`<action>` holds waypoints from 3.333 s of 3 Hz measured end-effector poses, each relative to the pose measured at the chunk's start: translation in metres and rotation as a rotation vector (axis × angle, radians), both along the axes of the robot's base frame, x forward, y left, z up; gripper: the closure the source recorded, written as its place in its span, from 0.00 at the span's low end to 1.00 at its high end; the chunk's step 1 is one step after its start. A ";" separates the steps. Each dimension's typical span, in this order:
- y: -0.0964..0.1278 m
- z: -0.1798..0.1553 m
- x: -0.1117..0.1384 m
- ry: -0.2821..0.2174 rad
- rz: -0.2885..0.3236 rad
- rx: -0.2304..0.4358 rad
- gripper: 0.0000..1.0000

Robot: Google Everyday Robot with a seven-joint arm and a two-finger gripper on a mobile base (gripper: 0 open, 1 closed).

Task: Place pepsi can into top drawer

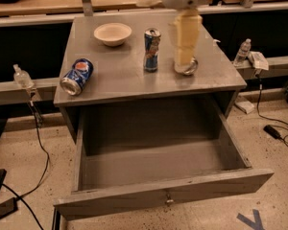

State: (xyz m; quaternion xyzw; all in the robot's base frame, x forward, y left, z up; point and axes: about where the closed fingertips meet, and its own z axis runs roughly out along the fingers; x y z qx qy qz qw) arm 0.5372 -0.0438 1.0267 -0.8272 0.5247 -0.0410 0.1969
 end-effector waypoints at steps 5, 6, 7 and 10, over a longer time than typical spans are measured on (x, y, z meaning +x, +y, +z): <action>0.126 -0.034 0.110 -0.309 0.474 -0.052 0.00; 0.147 -0.083 0.127 -0.295 0.551 -0.096 0.00; 0.177 -0.138 0.136 -0.260 0.657 -0.167 0.00; 0.221 -0.183 0.141 -0.237 0.767 -0.255 0.16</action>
Offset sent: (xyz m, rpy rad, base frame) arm 0.0103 0.0491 0.0359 0.0544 -0.0825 0.1091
